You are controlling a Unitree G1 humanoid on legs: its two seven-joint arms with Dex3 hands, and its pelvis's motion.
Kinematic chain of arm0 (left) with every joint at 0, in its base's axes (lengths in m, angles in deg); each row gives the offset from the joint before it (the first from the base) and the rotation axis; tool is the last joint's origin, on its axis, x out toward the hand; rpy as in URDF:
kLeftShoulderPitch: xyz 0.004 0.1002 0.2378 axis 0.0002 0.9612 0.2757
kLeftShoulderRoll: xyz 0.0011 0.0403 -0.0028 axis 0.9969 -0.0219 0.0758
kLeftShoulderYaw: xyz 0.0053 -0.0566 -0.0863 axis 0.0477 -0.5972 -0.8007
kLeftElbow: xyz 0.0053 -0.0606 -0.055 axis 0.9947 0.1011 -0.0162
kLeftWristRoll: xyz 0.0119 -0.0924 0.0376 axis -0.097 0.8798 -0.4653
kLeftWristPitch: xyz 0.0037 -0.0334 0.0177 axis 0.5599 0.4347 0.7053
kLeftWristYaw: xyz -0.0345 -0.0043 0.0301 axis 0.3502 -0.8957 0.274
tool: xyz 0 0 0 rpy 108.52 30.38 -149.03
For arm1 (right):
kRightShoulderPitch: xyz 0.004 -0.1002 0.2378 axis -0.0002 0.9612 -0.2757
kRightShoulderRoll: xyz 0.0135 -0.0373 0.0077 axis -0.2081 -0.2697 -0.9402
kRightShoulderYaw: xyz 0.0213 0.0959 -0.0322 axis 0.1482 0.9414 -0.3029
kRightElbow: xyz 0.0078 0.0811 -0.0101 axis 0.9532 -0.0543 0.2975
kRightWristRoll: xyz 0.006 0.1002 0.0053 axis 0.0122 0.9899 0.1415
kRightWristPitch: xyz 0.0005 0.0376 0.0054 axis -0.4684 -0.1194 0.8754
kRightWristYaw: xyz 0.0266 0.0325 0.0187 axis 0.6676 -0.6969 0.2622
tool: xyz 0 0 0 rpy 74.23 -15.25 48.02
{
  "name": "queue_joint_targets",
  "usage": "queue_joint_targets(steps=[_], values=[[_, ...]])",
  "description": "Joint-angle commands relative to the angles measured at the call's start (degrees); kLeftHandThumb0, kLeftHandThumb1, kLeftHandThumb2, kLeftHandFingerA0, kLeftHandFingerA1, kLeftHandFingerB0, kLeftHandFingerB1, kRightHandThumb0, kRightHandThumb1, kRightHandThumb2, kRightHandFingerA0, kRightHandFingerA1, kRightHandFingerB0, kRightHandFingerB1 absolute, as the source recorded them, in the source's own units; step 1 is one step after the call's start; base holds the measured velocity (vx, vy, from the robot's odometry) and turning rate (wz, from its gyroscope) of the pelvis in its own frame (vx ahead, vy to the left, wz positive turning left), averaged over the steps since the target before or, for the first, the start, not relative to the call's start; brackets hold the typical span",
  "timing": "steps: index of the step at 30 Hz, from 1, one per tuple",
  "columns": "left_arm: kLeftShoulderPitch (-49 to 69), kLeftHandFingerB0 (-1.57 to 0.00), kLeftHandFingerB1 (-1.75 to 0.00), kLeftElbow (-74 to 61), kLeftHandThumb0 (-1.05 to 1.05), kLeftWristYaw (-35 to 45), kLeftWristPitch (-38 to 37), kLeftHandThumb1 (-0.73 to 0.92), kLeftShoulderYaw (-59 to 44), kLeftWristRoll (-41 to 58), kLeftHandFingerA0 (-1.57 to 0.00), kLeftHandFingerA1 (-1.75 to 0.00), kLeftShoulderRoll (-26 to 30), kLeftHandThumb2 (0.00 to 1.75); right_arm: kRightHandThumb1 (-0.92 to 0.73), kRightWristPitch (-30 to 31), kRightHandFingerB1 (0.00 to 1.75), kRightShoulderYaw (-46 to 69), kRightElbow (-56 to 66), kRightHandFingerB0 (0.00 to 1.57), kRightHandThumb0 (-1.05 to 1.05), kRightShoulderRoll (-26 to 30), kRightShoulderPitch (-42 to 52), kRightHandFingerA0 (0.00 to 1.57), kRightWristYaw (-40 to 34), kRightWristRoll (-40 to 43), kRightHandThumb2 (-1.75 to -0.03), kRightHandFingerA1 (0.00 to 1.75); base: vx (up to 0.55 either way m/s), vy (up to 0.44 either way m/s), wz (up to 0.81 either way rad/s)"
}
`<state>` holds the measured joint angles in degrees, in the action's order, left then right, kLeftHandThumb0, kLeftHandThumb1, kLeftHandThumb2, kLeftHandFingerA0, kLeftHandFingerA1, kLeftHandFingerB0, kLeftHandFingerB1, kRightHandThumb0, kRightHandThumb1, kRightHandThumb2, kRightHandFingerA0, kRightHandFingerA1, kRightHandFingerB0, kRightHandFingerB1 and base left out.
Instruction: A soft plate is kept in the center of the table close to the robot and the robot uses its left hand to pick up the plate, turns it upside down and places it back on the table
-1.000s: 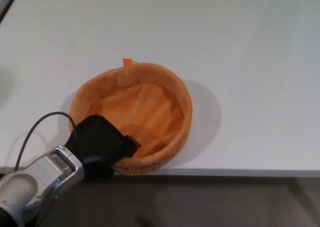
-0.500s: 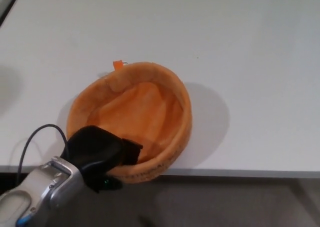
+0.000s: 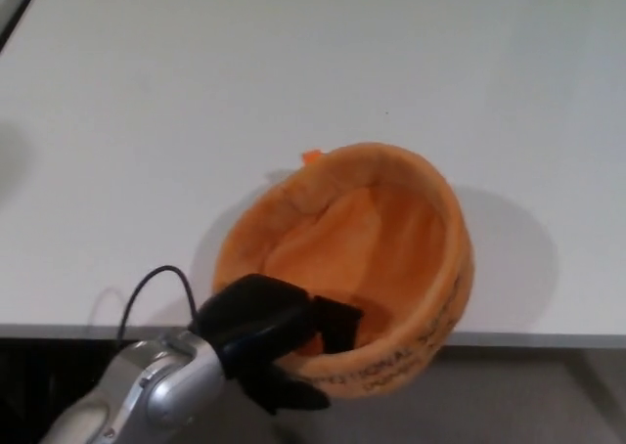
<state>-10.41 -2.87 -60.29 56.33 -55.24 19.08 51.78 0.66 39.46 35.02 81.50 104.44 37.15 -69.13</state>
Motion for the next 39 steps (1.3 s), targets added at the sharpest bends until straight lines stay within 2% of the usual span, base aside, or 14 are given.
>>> queue_joint_targets(steps=[1, 2, 3, 5, 9, 10, 11, 13, 14, 15, 16, 36, 37, 39], values=[[1.9, -0.78, -1.75, -7.7, -0.19, 14.3, 14.4, 0.45, -5.2, 26.1, -0.95, -1.75, -7.7, 0.85, -0.85, 1.8, 0.32, 0.4, 0.1, 0.36, -0.58, 0.6, 0.4, 0.59, -2.9, -2.2, -0.66, 0.47, 0.0, 0.0, 0.0], [1.4, -0.8, -1.75, -8.0, -0.2, 14.7, 15.7, 0.45, -5.6, 27.2, -0.96, -1.75, -8.9, 0.86, -0.69, 2.0, 0.49, 0.5, 0.2, 0.29, -0.6, 0.6, 0.3, 0.52, -3.2, -2.3, -1.02, 0.6, 0.0, 0.0, 0.0], [1.4, -0.82, -1.75, -9.1, -0.22, 14.5, 18.3, 0.44, -6.3, 28.7, -0.98, -1.75, -10.8, 0.85, -0.84, 1.6, 0.32, 0.5, 0.0, 0.36, -0.59, 0.6, 0.1, 0.6, -3.2, -2.4, -0.66, 0.48, 0.0, 0.0, 0.0], [1.6, -0.77, -1.75, -11.7, -0.18, 15.1, 24.4, 0.46, -8.2, 34.2, -1.0, -1.75, -14.1, 0.88, -0.69, 1.4, 0.48, 0.3, -0.4, 0.29, -0.59, -0.1, 0.2, 0.54, -3.4, -2.2, -1.01, 0.61, 0.0, 0.0, 0.0], [-0.3, -0.79, -1.75, -14.3, -0.21, 14.9, 31.7, 0.47, -13.0, 44.5, -0.99, -1.75, -20.3, 0.89, -0.7, 1.3, 0.48, 0.4, -0.8, 0.29, -0.59, -0.5, -0.1, 0.54, -3.5, -2.1, -1.02, 0.61, 0.0, 0.0, 0.0], [-0.8, -1.09, -1.4, -15.2, -0.39, 13.8, 33.6, 0.43, -14.5, 47.2, -1.24, -1.48, -22.1, 0.95, -0.7, 1.5, 0.48, 0.4, -0.5, 0.29, -0.59, -0.4, 0.0, 0.54, -3.6, -2.3, -1.02, 0.61, 0.0, 0.0, 0.0], [-1.6, -0.85, -1.75, -15.9, -0.28, 12.2, 35.7, 0.47, -16.4, 50.5, -1.04, -1.75, -24.4, 0.82, -0.7, 1.6, 0.48, 0.5, -0.1, 0.29, -0.59, -0.2, 0.3, 0.54, -3.7, -2.5, -1.01, 0.61, 0.0, 0.0, 0.0], [-3.5, -0.84, -1.75, -16.3, -0.27, 9.9, 38.0, 0.48, -19.4, 54.9, -1.04, -1.75, -27.8, 0.84, -0.69, 2.0, 0.49, 0.7, 0.3, 0.3, -0.58, -0.1, 0.4, 0.54, -3.8, -2.5, -1.01, 0.61, 0.0, 0.0, 0.0], [-4.2, -1.1, -1.39, -16.3, -0.42, 9.4, 38.2, 0.42, -20.1, 55.5, -1.24, -1.47, -28.5, 0.97, -0.84, 1.9, 0.32, 0.8, 0.1, 0.38, -0.56, -0.1, 0.3, 0.61, -3.7, -2.3, -0.66, 0.48, 0.0, 0.0, 0.0], [-4.7, -1.1, -1.39, -16.6, -0.42, 9.2, 38.4, 0.42, -20.5, 55.7, -1.24, -1.47, -28.9, 0.97, -0.84, 1.7, 0.32, 0.8, -0.1, 0.38, -0.56, -0.2, 0.3, 0.61, -3.7, -2.3, -0.66, 0.48, 0.0, 0.0, 0.0], [-5.3, -0.88, -1.75, -16.8, -0.3, 8.6, 38.4, 0.5, -21.1, 55.5, -1.03, -1.75, -29.5, 0.91, -0.69, 1.5, 0.49, 0.7, -0.2, 0.31, -0.57, -0.2, 0.4, 0.56, -4.3, -3.1, -1.01, 0.62, 0.0, 0.0, 0.0], [-15.9, -0.73, -1.75, -6.1, -0.32, -2.3, 33.3, 0.49, -43.4, 84.8, -0.98, -1.75, -40.4, 0.88, -0.68, 1.4, 0.49, 0.6, -0.2, 0.33, -0.58, 0.8, -0.3, 0.55, -3.2, -2.9, -1.0, 0.61, 0.0, 0.0, 0.0], [-16.1, -1.03, -1.34, -5.9, -0.41, -3.4, 32.8, 0.41, -44.2, 85.9, -1.22, -1.44, -40.7, 0.98, -0.68, 1.5, 0.49, 0.6, -0.1, 0.33, -0.57, 0.7, -0.3, 0.55, -3.2, -2.9, -0.99, 0.61, 0.0, 0.0, 0.0], [-16.6, -1.01, -1.33, -5.6, -0.39, -6.3, 32.1, 0.42, -46.6, 89.8, -1.22, -1.43, -41.4, 0.96, -0.68, 2.1, 0.5, 0.6, 0.6, 0.33, -0.57, 0.7, -0.1, 0.55, -3.3, -2.8, -0.99, 0.61, 0.0, 0.0, 0.0]])
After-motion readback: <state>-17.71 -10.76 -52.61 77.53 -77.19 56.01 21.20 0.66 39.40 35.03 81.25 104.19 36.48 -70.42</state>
